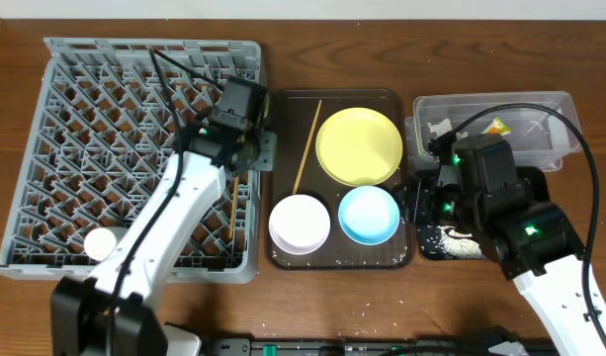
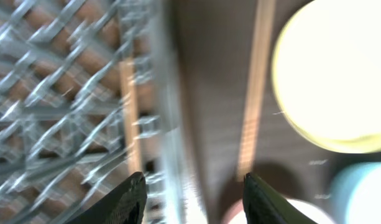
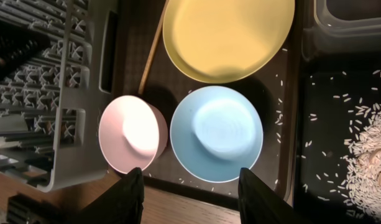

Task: Sort waste into correct bins and load items into the dishwasher
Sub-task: 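Place the chopsticks upright into the dish rack with the left gripper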

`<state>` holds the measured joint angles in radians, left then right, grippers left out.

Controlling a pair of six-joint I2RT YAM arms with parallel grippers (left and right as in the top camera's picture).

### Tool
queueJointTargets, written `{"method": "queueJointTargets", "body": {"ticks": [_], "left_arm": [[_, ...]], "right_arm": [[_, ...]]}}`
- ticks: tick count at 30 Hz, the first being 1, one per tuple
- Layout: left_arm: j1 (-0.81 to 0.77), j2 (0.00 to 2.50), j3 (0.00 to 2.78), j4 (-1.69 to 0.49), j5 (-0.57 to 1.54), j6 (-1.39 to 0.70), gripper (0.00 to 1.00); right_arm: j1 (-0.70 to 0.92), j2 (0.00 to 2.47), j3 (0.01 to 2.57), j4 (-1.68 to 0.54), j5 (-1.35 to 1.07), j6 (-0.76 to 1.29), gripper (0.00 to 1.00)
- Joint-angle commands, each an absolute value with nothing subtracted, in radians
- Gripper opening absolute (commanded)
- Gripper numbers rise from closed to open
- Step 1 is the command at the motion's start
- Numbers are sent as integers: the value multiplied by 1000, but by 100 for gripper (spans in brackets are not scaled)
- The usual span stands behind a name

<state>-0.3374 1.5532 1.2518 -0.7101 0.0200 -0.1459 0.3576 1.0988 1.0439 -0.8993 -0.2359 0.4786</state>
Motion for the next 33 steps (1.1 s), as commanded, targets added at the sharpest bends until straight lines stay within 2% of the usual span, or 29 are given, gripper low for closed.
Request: {"method": "queueJointTargets", "body": {"ticks": [1,8,17,23,30,33], "left_arm": [[-353,1504,1285,-657,239,-126,51],[-440,1649,1279,-611,87,-28,51],[-445,1865,1279,-501,86,1,49],[-445,1958,1279,-442,92,1,45],[-445,2038,1279,-411,93,0,32],[-445,2041,1280,-409,93,-1,20]], "right_arm": [[347,1100,1039,-898,-236,466,47],[347,1100,1039,-897,-236,466,49],[347,1100,1039,-890,-236,466,49],[347,1100,1039,-877,-236,466,50],[347,1100,1039,-875,-236,466,50],[347,1100,1039,-875,-236,466,50]]}}
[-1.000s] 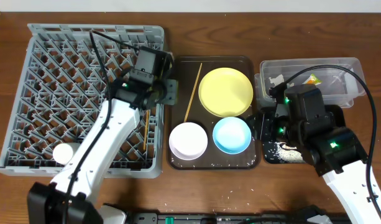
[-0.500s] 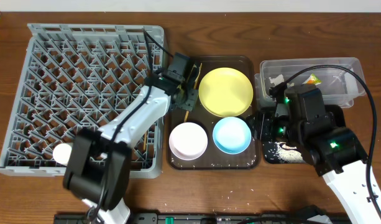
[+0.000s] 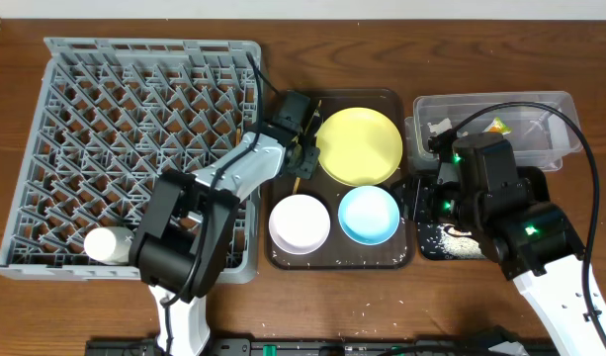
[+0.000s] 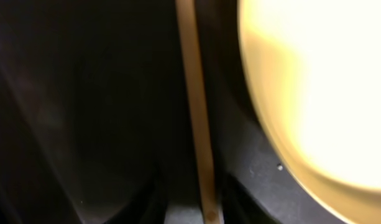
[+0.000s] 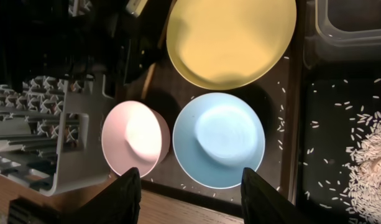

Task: Sort waste into correct bins and load items into the dishwasher
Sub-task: 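Place the chopsticks upright into the dish rack with the left gripper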

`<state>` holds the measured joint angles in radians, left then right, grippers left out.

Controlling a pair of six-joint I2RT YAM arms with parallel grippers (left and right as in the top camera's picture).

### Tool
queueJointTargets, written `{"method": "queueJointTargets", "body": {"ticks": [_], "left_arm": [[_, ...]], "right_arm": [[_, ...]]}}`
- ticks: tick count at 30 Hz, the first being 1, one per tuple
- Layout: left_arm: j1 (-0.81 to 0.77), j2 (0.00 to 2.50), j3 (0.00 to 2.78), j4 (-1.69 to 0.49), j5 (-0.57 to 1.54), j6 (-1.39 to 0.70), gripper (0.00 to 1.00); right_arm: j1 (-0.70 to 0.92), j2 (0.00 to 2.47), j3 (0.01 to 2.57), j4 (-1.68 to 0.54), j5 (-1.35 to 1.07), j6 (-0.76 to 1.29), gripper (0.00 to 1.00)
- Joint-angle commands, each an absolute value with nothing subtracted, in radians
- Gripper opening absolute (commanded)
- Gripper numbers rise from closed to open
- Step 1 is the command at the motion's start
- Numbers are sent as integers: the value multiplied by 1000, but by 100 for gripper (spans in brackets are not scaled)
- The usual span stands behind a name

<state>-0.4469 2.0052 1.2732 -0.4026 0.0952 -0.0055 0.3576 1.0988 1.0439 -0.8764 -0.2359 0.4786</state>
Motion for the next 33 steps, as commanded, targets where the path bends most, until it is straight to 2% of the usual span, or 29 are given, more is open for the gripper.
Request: {"method": "queueJointTargets", "body": {"ticks": [1,4,11,19,23,29,30,33], "left_arm": [[-445,2038,1280,-409,93,-1,15],[-445,2017,1281,-421,93,-5,8],[-442,1821,1282,-476,87,-13,7],[-424,1582,1281,-723,-120,-106,8],[-380,1569,1269,-866,-132,-195,8],[-336,1582,1190,-821,-131,-197,8],[-336,1582,1189,-820,-131,-197,11],[-337,1579,1191,-824,-84,-197,32]], "right_arm": [[347,1100,1039,-875,-236,466,50],[347,1100,1039,-875,-236,466,50],[347,1100,1039,-875,-236,466,50],[347,1100,1039,-876,-236,466,49],[347,1100,1039,-876,-236,466,49],[347,1100,1039,-874,-236,466,49],[347,1100,1039,-874,-236,466,50],[347,1100,1039,-875,-236,466,49]]}}
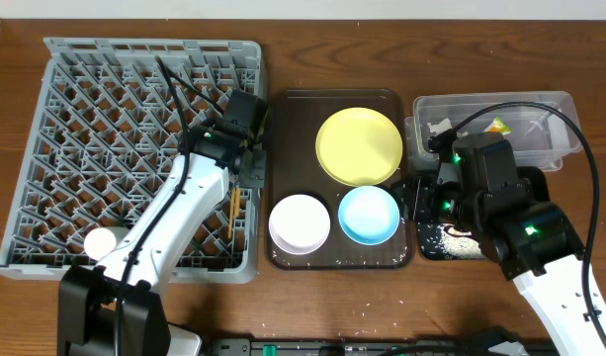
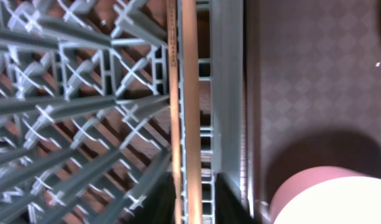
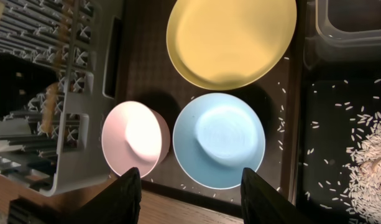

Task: Sort waste into correct bins and load items into the dishwasher

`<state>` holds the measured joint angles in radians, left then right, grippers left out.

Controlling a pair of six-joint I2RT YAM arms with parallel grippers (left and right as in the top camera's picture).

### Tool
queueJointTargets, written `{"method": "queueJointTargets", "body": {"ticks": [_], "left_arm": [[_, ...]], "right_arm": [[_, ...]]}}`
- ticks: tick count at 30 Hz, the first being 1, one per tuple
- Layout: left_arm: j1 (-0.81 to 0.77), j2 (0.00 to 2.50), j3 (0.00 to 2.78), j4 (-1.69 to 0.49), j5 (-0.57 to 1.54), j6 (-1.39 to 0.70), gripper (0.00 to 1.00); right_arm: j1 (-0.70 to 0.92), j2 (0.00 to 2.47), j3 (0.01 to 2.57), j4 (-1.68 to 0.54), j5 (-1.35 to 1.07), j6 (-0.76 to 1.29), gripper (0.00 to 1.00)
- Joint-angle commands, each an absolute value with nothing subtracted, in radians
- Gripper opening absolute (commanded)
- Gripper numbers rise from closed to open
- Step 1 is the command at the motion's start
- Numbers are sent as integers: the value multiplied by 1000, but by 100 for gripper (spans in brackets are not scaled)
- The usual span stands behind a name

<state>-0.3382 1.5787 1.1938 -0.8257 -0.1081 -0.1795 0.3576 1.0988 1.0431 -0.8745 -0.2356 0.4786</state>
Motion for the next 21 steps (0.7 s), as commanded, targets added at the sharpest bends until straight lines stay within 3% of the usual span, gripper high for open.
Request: {"method": "queueJointTargets", "body": {"ticks": [1,10,15,21], "left_arm": [[-337,1576,1197,-832,-69,-196,36],[-368,1421,1302,-918,183,-177,46],[-383,1301,1302,-979,199,-178,48],[-383,1147,1302,-987,198,-178,59]], "right_arm": [[347,1100,1039,-875,-236,466,49],[347,1100,1039,-880,-221,451,55],[377,1106,1036,-891,-221,355,57],[461,1190,1034,-901,-196,343,59]]}}
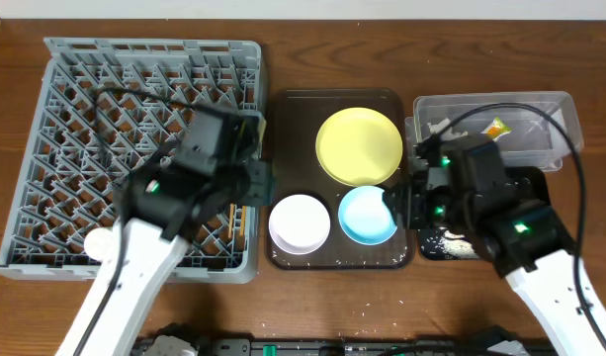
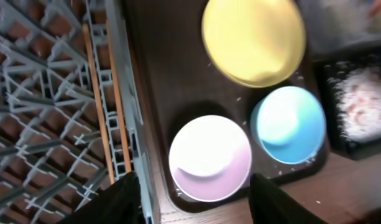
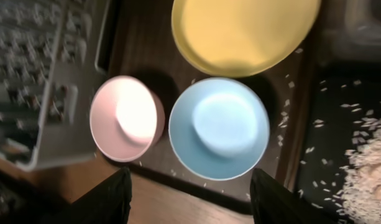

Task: Sort waste into correct bins and load items into the dishwasher

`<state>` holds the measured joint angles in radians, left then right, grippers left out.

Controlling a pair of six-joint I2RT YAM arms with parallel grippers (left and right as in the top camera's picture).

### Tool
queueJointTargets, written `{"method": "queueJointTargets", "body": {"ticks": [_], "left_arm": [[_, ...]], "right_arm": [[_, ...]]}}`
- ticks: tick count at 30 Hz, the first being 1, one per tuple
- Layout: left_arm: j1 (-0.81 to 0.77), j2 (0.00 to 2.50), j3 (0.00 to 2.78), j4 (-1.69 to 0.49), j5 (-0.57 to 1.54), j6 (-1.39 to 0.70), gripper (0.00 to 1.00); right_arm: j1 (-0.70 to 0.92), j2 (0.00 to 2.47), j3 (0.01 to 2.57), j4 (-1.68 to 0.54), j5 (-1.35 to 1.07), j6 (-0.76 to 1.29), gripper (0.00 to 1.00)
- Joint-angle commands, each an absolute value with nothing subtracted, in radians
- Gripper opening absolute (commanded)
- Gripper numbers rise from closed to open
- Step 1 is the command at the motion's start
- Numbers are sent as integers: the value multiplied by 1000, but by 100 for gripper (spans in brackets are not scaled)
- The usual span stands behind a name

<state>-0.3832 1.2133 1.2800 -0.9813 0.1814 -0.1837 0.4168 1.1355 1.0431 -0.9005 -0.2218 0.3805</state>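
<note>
Two wooden chopsticks (image 2: 119,106) lie side by side in the grey dish rack (image 1: 75,119), near its right wall; one chopstick (image 1: 234,214) shows from overhead. The brown tray (image 1: 288,114) holds a yellow plate (image 1: 357,145), a pink bowl (image 2: 209,158) and a blue bowl (image 3: 218,127). My left gripper (image 2: 199,205) is open and empty, high above the pink bowl (image 1: 300,222) and the rack's edge. Also open and empty, my right gripper (image 3: 190,205) hangs over the blue bowl (image 1: 369,215) and the tray's front rim.
A white cup (image 1: 97,242) lies in the rack's front left corner. A clear bin (image 1: 495,124) with scraps stands at the back right. In front of it a black tray (image 3: 358,106) holds scattered rice (image 3: 367,162). Rice grains dot the brown tray.
My left gripper was shut on a chopstick low over the rack's right side. Now it is open and higher, and that chopstick lies in the rack beside the other. My right gripper has shifted left.
First my left gripper hung open at the rack's edge, with one chopstick in the rack and one on the tray. Then it was down on the tray's chopstick, then holding it over the rack. Now both chopsticks lie in the rack and the tray holds only dishes.
</note>
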Motion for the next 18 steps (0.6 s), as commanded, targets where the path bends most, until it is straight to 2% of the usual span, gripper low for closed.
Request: {"method": "queueJointTargets", "body": {"ticks": [1,12,15,18], "left_arm": [[-383,1122,1302,-991,198,-178,61],[-383,1032,1302,-1045,195,-178,68],[-383,1032,1302,-1074,195,-178,83],[-383,1032,1302,-1073,194,-178,85]], "right_arm": [[476,1212,1034,-900,-181,342,58],[622,1456,1034,-755,-127,327,51],[629,1496,1034,-722,-126,354,52],[631,1570,1034,-667,-115,371,51]]}}
